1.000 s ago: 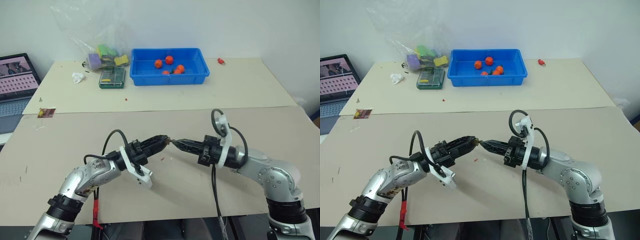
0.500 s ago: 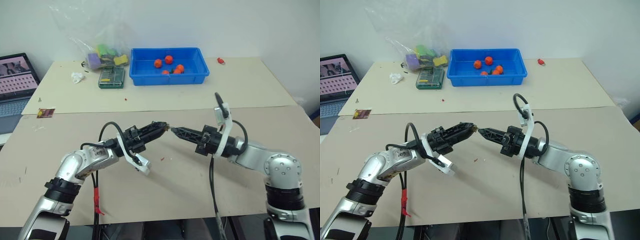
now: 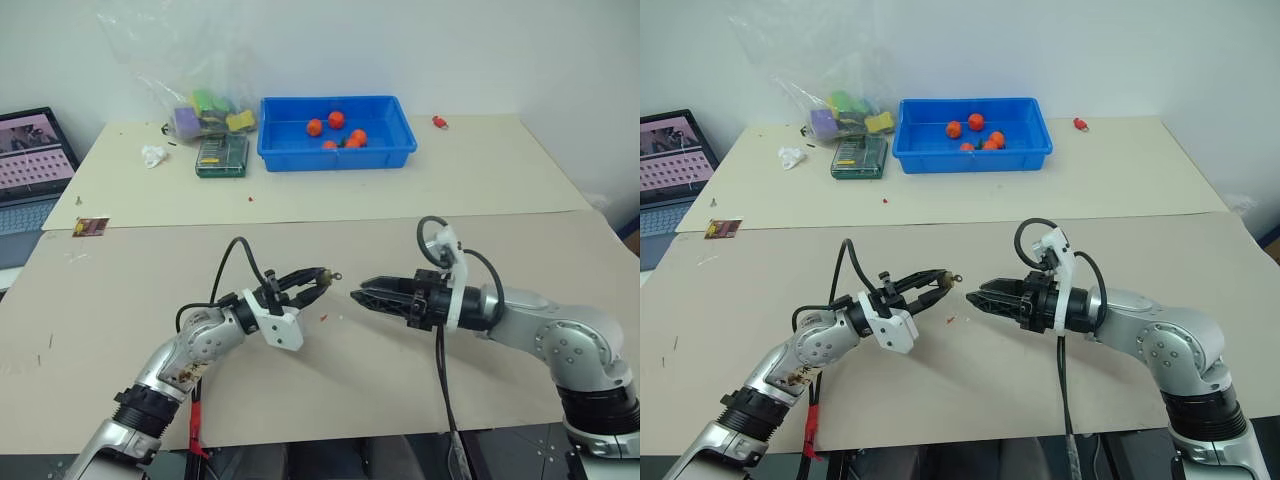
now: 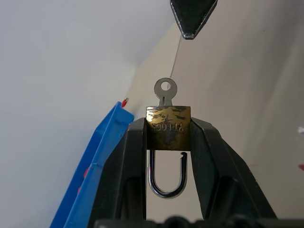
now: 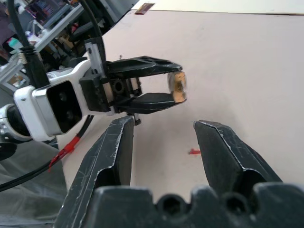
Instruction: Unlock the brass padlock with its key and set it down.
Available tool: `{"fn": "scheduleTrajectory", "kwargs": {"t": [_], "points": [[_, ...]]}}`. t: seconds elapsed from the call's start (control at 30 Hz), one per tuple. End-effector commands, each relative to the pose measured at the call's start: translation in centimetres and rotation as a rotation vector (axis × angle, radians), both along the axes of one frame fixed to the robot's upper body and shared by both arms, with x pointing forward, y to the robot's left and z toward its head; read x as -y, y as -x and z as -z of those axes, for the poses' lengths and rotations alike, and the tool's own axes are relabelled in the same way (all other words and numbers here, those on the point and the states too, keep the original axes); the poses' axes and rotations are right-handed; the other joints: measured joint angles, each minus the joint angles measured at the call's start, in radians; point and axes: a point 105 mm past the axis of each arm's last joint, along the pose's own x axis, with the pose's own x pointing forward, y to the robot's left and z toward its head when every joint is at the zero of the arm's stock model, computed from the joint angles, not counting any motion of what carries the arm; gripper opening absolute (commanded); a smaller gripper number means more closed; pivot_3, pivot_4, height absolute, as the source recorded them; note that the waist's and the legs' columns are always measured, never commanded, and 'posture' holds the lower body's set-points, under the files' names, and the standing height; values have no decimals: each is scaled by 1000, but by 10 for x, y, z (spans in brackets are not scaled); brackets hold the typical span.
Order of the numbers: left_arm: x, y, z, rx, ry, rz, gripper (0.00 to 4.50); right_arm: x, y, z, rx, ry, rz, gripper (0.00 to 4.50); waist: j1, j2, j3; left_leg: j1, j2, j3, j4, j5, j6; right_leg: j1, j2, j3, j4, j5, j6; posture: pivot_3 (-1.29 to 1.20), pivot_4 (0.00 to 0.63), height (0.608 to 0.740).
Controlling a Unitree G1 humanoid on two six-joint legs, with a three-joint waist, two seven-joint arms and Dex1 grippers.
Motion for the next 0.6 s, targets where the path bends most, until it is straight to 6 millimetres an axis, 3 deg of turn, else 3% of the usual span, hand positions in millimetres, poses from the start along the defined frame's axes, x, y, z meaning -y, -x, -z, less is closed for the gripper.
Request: {"fn": "scheduleTrajectory", "kwargs": {"t": [0.03, 0.17, 0.6], "points": [[3, 7, -7, 24, 34, 33, 825, 2, -8, -11, 92, 4, 26, 2539, 0, 0, 0, 0, 0, 0, 0, 0, 0, 0, 0, 0, 0, 0, 0, 0, 150, 740], [4, 7, -8, 31, 41, 36, 825, -2, -10, -9, 93, -5, 22, 2539, 1, 0, 0, 0, 0, 0, 0, 0, 0, 0, 0, 0, 0, 0, 0, 0, 150, 740], [7, 11, -11, 68, 38, 52, 825, -49, -3, -1, 57, -41, -129, 2539, 0, 0, 0, 0, 0, -1, 0, 0, 0, -1, 0, 0, 0, 0, 0, 0, 150, 740]]}}
